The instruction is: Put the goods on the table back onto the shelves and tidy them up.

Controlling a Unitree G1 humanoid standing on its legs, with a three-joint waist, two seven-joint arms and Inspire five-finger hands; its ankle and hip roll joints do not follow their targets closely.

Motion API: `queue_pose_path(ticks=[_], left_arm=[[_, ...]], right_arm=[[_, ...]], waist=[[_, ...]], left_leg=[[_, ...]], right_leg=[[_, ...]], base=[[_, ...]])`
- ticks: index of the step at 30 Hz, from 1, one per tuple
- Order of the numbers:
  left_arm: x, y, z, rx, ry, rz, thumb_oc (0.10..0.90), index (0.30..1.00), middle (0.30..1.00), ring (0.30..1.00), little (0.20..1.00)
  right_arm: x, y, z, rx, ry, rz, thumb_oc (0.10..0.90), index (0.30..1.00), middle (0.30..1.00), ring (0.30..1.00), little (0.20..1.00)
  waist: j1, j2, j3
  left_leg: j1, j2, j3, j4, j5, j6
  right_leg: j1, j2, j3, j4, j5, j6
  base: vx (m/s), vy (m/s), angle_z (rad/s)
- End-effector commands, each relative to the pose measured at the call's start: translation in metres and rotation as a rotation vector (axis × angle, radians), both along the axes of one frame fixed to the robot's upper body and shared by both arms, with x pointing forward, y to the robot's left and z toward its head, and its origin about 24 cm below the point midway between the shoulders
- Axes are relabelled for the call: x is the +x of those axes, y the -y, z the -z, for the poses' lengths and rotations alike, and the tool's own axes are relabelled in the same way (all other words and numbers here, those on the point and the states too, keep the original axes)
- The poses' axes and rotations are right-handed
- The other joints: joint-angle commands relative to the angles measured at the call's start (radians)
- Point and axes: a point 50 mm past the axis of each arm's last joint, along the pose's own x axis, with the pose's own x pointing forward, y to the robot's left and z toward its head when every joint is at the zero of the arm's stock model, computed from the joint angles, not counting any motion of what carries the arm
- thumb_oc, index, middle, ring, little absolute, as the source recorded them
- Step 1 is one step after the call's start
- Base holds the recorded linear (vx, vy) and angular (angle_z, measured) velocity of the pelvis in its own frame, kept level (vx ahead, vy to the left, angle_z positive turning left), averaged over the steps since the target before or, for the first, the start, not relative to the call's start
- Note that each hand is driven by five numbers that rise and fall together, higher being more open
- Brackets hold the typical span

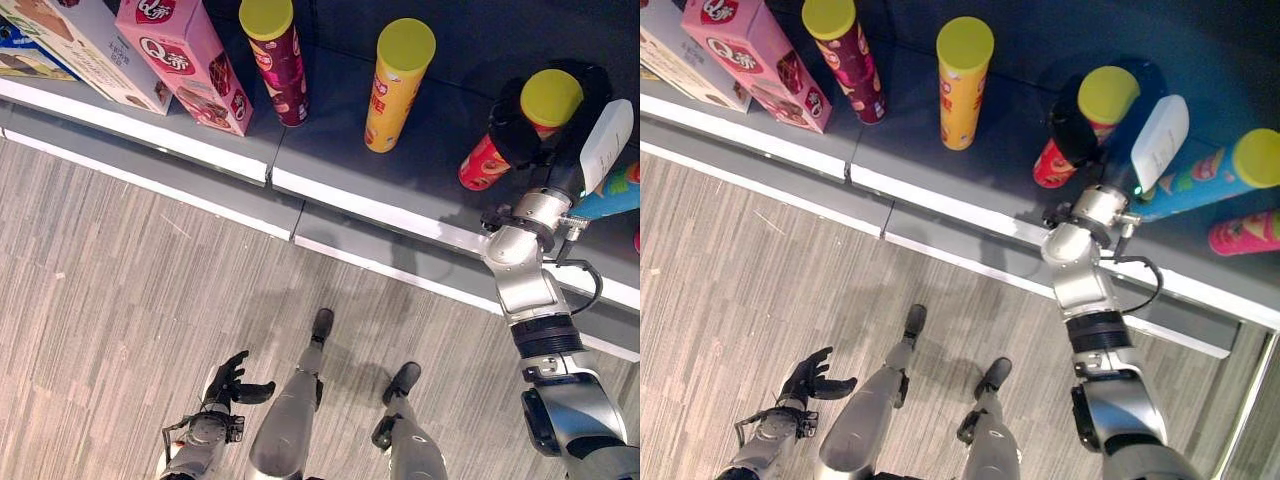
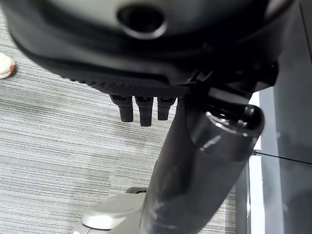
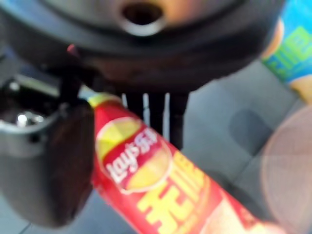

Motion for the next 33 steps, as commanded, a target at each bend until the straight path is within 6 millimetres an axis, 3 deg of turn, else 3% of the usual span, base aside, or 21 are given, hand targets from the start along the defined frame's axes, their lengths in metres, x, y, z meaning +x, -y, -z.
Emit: queue_pose_path(ticks=[1, 16, 25, 28, 30, 33], left_arm=[[-0.007, -0.014, 0.003, 0.066, -0.027, -0.016, 0.800, 0.900, 0.900, 0.900, 0.900], [-0.006, -0.018, 0.004, 0.071, -0.037, -0.028, 0.800, 0.900, 0.900, 0.900, 0.900], [-0.012, -0.020, 0.008, 0.066, -0.072, -0.045, 0.800, 0.900, 0.900, 0.900, 0.900], [-0.018, -0.023, 0.010, 0.053, -0.091, -0.069, 0.800, 0.900, 0.900, 0.900, 0.900], [-0.021, -0.024, 0.012, 0.042, -0.099, -0.090, 0.800, 0.900, 0.900, 0.900, 0.900], [-0.023, -0.032, 0.010, 0.015, -0.103, -0.112, 0.800, 0.900, 0.900, 0.900, 0.900]], right_arm=[[-0.007, 0.007, -0.035, -0.095, 0.151, 0.039, 0.800, 0.900, 0.900, 0.900, 0.900], [-0.008, -0.008, -0.035, -0.102, 0.156, -0.050, 0.800, 0.900, 0.900, 0.900, 0.900], [-0.030, -0.015, -0.039, -0.135, 0.258, -0.091, 0.800, 0.900, 0.900, 0.900, 0.900], [-0.047, -0.021, -0.032, -0.161, 0.281, -0.143, 0.800, 0.900, 0.900, 0.900, 0.900], [-0.057, -0.026, -0.022, -0.112, 0.269, -0.259, 0.800, 0.900, 0.900, 0.900, 0.900], [-0.065, -0.030, 0.005, 0.118, 0.171, -0.625, 0.800, 0.900, 0.900, 0.900, 0.900]], waist=[[-0.005, -0.016, -0.078], [-0.010, -0.031, -0.095], [-0.027, -0.054, -0.135], [-0.044, -0.075, -0.161], [-0.061, -0.089, -0.176], [-0.089, -0.115, -0.202]], left_leg=[[0.024, 0.001, -0.068, -0.002, -0.097, -0.031], [0.037, 0.005, -0.063, -0.001, -0.100, -0.031], [0.068, 0.011, -0.058, -0.018, -0.097, -0.033], [0.094, 0.021, -0.040, -0.023, -0.102, -0.034], [0.115, 0.027, -0.026, -0.026, -0.105, -0.035], [0.147, 0.041, 0.002, -0.029, -0.113, -0.038]], right_leg=[[0.008, -0.110, -0.008, 0.019, 0.039, 0.095], [0.018, -0.108, -0.007, 0.022, 0.036, 0.092], [0.042, -0.103, -0.011, 0.018, 0.034, 0.091], [0.058, -0.094, -0.005, 0.014, 0.033, 0.090], [0.068, -0.088, 0.002, 0.013, 0.032, 0.088], [0.082, -0.075, 0.021, 0.010, 0.028, 0.085]], base=[[0.00, 0.000, 0.00], [0.00, 0.000, 0.00], [0.00, 0.000, 0.00], [0.02, -0.003, -0.05], [0.03, 0.004, -0.14], [0.03, 0.007, -0.24]])
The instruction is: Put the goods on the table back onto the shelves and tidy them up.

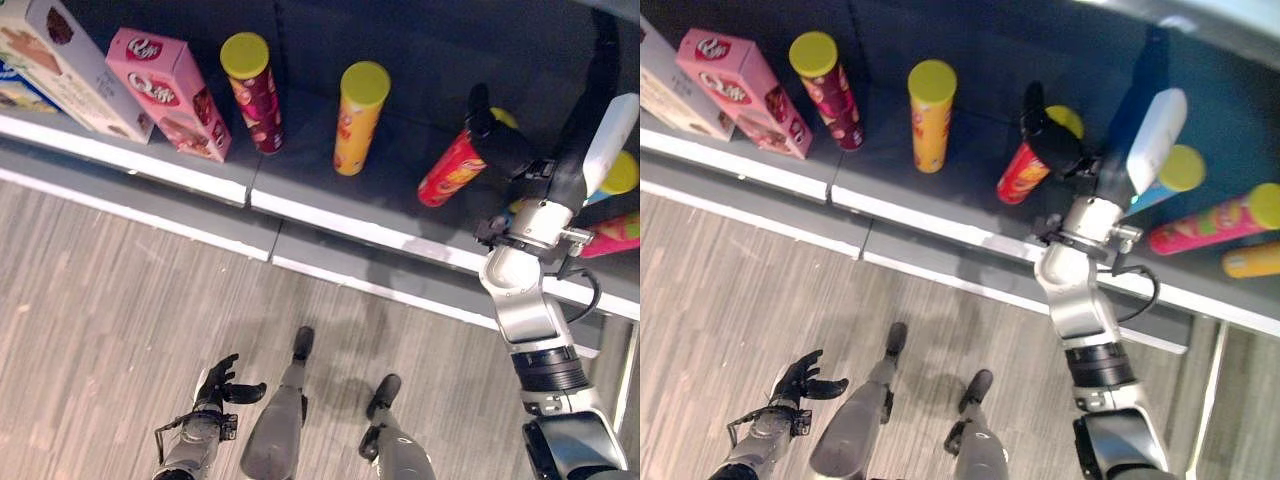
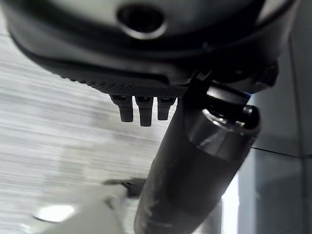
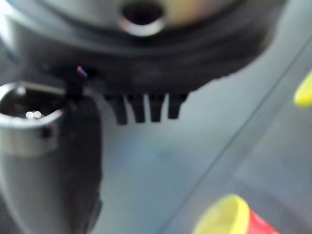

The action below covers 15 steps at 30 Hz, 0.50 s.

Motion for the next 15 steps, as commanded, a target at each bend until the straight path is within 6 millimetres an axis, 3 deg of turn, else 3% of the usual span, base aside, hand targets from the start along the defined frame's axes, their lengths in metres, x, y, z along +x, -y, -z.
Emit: queue_pose_path(ticks=[1, 6, 11, 12, 14, 15], left_arm=[[-0.024, -0.019, 0.009, -0.006, -0.078, -0.032, 0.800, 0.900, 0.900, 0.900, 0.900], [-0.030, -0.033, 0.007, -0.053, -0.088, -0.031, 0.800, 0.900, 0.900, 0.900, 0.900], [-0.045, -0.038, 0.013, -0.081, -0.134, -0.007, 0.800, 0.900, 0.900, 0.900, 0.900], [-0.045, -0.038, 0.013, -0.081, -0.134, -0.007, 0.800, 0.900, 0.900, 0.900, 0.900], [-0.053, -0.038, 0.017, -0.094, -0.158, -0.005, 0.800, 0.900, 0.900, 0.900, 0.900], [-0.054, -0.039, 0.017, -0.094, -0.161, -0.003, 0.800, 0.900, 0.900, 0.900, 0.900]], right_arm=[[-0.014, 0.006, -0.001, 0.148, 0.019, -0.443, 0.800, 0.900, 0.900, 0.900, 0.900], [-0.028, 0.019, 0.060, 0.367, -0.273, -0.811, 0.800, 0.900, 0.900, 0.900, 0.900], [-0.047, 0.030, 0.117, 0.457, -0.595, -0.930, 0.800, 0.900, 0.900, 0.900, 0.900], [-0.047, 0.030, 0.117, 0.457, -0.595, -0.930, 0.800, 0.900, 0.900, 0.900, 0.900], [-0.065, 0.037, 0.174, 0.511, -0.877, -0.878, 0.800, 0.900, 0.900, 0.900, 0.900], [-0.072, 0.044, 0.191, 0.516, -0.961, -0.819, 0.800, 0.900, 0.900, 0.900, 0.900]], waist=[[-0.039, -0.004, -0.143], [-0.080, -0.031, -0.203], [-0.124, -0.042, -0.269], [-0.124, -0.042, -0.269], [-0.160, -0.042, -0.307], [-0.168, -0.041, -0.313]], left_leg=[[0.060, 0.033, -0.036, -0.020, -0.101, -0.029], [0.127, 0.057, 0.019, -0.028, -0.119, -0.040], [0.207, 0.084, 0.092, -0.029, -0.147, -0.045], [0.207, 0.084, 0.092, -0.029, -0.147, -0.045], [0.252, 0.098, 0.146, -0.029, -0.162, -0.045], [0.261, 0.101, 0.156, -0.029, -0.164, -0.047]], right_leg=[[0.019, -0.077, -0.008, 0.009, 0.025, 0.085], [0.045, -0.056, 0.026, 0.005, 0.018, 0.082], [0.064, -0.042, 0.084, 0.005, 0.014, 0.082], [0.064, -0.042, 0.084, 0.005, 0.014, 0.082], [0.065, -0.034, 0.134, 0.005, 0.014, 0.080], [0.067, -0.033, 0.145, 0.005, 0.015, 0.080]], base=[[0.04, 0.003, -0.37], [0.06, -0.004, -0.35], [0.07, 0.001, -0.53], [0.05, -0.004, -0.74], [0.06, -0.023, -0.61], [0.03, -0.040, -0.69]])
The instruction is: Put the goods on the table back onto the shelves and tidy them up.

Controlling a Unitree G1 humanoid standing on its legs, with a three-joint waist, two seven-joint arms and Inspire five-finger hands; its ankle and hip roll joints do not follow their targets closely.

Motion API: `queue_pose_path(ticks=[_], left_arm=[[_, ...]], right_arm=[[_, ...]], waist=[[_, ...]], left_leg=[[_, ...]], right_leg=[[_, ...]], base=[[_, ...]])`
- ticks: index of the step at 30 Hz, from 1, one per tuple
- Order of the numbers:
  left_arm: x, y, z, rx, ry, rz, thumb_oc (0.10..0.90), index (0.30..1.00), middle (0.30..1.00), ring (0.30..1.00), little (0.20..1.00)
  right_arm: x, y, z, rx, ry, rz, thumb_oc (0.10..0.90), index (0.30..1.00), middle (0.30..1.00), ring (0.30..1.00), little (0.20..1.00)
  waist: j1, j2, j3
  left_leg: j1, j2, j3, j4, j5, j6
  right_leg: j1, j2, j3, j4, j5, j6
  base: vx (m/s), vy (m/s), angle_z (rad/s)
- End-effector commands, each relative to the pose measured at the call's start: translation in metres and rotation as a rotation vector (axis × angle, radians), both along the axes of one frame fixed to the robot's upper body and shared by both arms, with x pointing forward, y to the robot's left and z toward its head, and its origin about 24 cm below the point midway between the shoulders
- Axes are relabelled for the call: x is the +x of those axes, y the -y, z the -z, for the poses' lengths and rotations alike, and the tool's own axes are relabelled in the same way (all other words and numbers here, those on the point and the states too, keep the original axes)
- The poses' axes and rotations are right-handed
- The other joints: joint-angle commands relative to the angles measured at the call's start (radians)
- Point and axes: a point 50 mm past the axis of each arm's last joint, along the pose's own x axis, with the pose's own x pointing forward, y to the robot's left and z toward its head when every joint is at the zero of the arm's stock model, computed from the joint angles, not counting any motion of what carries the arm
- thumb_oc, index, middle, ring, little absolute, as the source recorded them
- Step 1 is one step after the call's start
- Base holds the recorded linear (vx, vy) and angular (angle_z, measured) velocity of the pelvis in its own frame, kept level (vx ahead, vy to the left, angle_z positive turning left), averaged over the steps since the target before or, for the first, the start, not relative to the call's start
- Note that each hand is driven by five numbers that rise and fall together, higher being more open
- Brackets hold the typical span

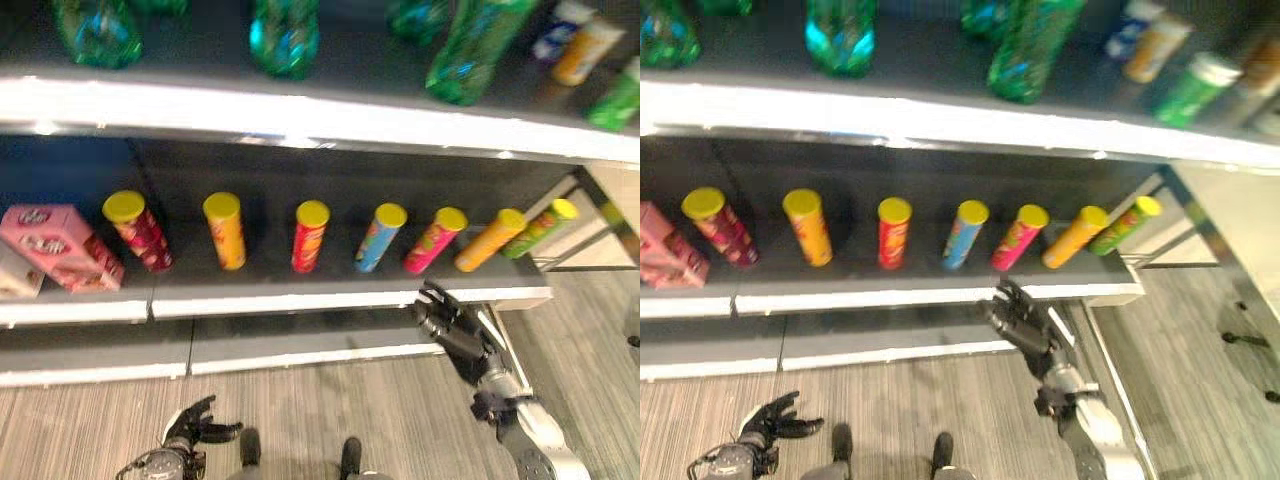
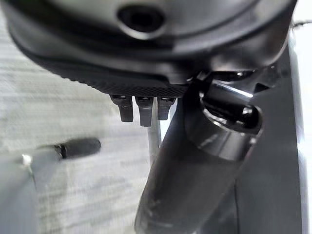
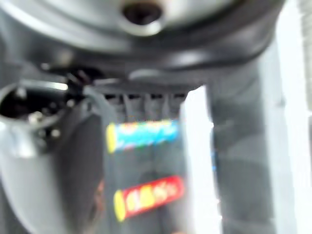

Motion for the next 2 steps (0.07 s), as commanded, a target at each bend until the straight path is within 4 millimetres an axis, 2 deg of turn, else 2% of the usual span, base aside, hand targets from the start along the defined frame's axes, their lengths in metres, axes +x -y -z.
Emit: queue_pose_path(ticks=[1, 2], left_arm=[[0.006, -0.008, -0.005, 0.018, 0.028, 0.031, 0.800, 0.900, 0.900, 0.900, 0.900], [0.004, -0.006, -0.004, 0.019, 0.022, 0.038, 0.800, 0.900, 0.900, 0.900, 0.900]], right_arm=[[0.021, 0.010, -0.016, -0.112, 0.059, -0.085, 0.800, 0.900, 0.900, 0.900, 0.900], [0.006, 0.009, 0.013, -0.115, -0.074, -0.086, 0.800, 0.900, 0.900, 0.900, 0.900]], waist=[[0.018, 0.036, -0.042], [0.008, 0.036, -0.047]], left_leg=[[0.034, 0.031, -0.069, 0.002, -0.090, -0.022], [0.046, 0.035, -0.063, 0.002, -0.093, -0.024]], right_leg=[[0.000, -0.067, -0.053, 0.013, 0.040, 0.075], [0.010, -0.064, -0.049, 0.013, 0.039, 0.074]], base=[[0.03, -0.065, -0.69], [0.04, -0.080, -0.82]])
